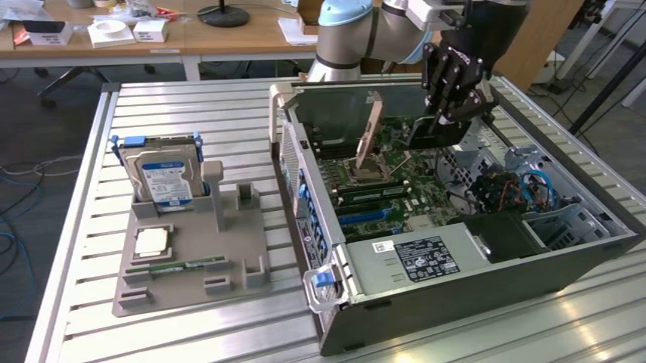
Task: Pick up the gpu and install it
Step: 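Insert the gpu into the slot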
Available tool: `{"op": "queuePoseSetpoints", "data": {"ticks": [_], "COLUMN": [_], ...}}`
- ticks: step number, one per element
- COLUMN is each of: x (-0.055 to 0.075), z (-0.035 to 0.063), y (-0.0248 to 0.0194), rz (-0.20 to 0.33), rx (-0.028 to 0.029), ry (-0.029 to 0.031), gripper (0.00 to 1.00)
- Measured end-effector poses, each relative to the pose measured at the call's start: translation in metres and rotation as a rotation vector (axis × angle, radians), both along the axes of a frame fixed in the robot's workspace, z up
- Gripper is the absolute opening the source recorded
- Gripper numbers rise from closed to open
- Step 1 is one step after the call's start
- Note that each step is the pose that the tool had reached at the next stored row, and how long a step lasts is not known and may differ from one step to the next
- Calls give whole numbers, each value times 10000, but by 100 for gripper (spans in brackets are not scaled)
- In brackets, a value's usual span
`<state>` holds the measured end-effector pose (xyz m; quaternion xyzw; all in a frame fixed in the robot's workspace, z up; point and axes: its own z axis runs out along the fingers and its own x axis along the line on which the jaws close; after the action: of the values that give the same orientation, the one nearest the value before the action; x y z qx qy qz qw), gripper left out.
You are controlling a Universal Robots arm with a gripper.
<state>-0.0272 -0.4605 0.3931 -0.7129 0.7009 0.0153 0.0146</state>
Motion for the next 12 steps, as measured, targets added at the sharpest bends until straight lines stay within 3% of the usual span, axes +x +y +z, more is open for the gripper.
{"op": "queuePoseSetpoints", "data": {"ticks": [12], "x": [-10], "z": [-191], "y": [0], "rz": [189], "rx": [4], "ry": [1], "gripper": [26]}}
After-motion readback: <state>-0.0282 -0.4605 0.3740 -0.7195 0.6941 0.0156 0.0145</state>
